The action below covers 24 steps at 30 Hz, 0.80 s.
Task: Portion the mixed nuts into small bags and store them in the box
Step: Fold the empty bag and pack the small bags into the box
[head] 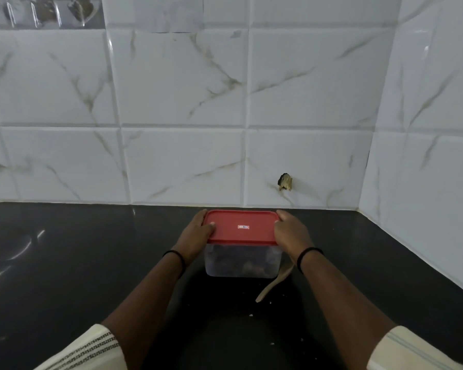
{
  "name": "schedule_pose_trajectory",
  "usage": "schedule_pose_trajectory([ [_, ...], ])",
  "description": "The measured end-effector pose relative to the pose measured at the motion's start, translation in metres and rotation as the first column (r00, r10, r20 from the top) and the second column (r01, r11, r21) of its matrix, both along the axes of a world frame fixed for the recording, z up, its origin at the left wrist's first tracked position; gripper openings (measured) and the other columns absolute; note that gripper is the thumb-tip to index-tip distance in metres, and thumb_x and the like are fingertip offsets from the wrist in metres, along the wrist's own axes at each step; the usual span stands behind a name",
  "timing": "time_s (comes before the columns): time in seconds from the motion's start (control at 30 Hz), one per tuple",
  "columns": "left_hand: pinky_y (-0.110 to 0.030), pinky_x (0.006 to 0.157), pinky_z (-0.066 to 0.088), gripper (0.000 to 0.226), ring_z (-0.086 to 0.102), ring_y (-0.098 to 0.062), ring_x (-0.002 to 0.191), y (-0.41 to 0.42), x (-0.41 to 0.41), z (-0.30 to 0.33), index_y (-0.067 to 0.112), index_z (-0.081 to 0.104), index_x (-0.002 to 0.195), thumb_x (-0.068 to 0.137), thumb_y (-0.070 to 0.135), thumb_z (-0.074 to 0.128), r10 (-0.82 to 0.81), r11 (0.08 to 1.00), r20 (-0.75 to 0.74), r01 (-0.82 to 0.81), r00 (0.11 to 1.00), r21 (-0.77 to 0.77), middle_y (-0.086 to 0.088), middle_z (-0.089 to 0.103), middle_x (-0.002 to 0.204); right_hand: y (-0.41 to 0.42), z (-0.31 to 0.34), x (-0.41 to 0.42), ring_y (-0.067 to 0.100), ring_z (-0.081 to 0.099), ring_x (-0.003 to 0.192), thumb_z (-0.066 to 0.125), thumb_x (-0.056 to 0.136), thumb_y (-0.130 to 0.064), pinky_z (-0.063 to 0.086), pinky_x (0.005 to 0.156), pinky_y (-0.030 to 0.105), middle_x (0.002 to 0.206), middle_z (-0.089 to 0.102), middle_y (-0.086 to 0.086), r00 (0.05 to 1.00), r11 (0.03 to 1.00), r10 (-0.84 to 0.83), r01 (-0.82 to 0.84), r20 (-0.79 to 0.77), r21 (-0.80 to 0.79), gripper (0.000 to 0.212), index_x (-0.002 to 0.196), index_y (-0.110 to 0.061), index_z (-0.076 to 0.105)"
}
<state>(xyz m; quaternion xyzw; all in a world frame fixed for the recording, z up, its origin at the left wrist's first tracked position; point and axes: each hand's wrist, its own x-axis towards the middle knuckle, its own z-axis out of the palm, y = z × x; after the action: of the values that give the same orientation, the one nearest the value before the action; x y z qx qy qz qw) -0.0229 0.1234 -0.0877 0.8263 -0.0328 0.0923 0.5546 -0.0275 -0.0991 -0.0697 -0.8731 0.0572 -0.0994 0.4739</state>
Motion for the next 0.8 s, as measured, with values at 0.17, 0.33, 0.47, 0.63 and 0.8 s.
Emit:
schedule_pose_trajectory([
  [0.17, -0.046, 0.11, 0.038, 0.056, 0.049, -0.021, 0.126, 0.002, 0.002, -0.001, 0.02, 0.032, 0.15, 0.096, 0.024, 0.048, -0.035, 0.999, -0.013, 0.035, 0.999, -0.024, -0.002, 0.046, 0.144, -0.002, 0.005, 0.0, 0.02, 0.056, 0.113, 0.036, 0.089, -0.019, 0.045, 0.095, 0.035, 0.134, 0.057, 0.004, 0.999, 0.994, 0.045, -0.046, -0.014, -0.1, 0.054, 0.141, -0.022, 0.05],
  [0.33, -0.04, 0.091, 0.05, 0.044, 0.059, -0.021, 0.102, 0.001, 0.002, 0.003, 0.024, 0.042, 0.141, 0.098, 0.018, 0.044, -0.014, 0.998, -0.027, 0.016, 1.0, 0.068, -0.007, 0.058, 0.124, -0.006, 0.014, -0.003, 0.022, 0.061, 0.087, 0.038, 0.082, -0.017, 0.05, 0.077, 0.035, 0.095, 0.064, 0.003, 0.998, 0.935, 0.058, -0.068, -0.041, -0.348, 0.025, 0.093, -0.018, 0.061],
  [0.47, -0.033, 0.076, 0.042, 0.042, 0.052, -0.018, 0.092, -0.001, -0.009, 0.017, 0.028, 0.037, 0.142, 0.101, 0.024, 0.04, -0.022, 0.976, -0.07, 0.037, 0.997, 0.216, -0.002, 0.051, 0.115, -0.01, 0.021, -0.004, 0.03, 0.057, 0.114, 0.03, 0.077, -0.034, 0.046, 0.1, 0.045, 0.127, 0.062, 0.006, 0.988, 0.852, 0.075, -0.134, -0.136, -0.506, 0.047, 0.113, -0.025, 0.059],
  [0.63, -0.041, 0.114, 0.03, 0.058, 0.038, -0.025, 0.138, 0.0, -0.02, 0.001, 0.031, 0.025, 0.153, 0.1, 0.056, 0.029, 0.063, 0.995, -0.002, -0.063, 0.998, 0.075, 0.001, 0.035, 0.154, -0.003, 0.01, -0.025, 0.029, 0.058, 0.101, 0.033, 0.101, -0.033, 0.044, 0.083, 0.039, 0.106, 0.067, 0.007, 0.938, 0.681, -0.003, 0.255, 0.346, -0.687, 0.032, 0.106, -0.017, 0.06],
  [0.8, -0.059, 0.102, 0.043, 0.104, 0.06, -0.041, 0.112, 0.015, 0.012, -0.065, 0.019, 0.06, 0.118, 0.062, 0.1, 0.025, 0.203, 0.91, -0.089, -0.222, 0.975, -0.35, -0.011, 0.067, 0.113, 0.031, -0.003, -0.053, 0.024, 0.065, 0.096, 0.041, 0.096, -0.038, 0.048, 0.086, 0.037, 0.103, 0.072, 0.001, 0.828, 0.716, 0.318, 0.109, 0.462, -0.689, 0.035, 0.105, -0.02, 0.069],
])
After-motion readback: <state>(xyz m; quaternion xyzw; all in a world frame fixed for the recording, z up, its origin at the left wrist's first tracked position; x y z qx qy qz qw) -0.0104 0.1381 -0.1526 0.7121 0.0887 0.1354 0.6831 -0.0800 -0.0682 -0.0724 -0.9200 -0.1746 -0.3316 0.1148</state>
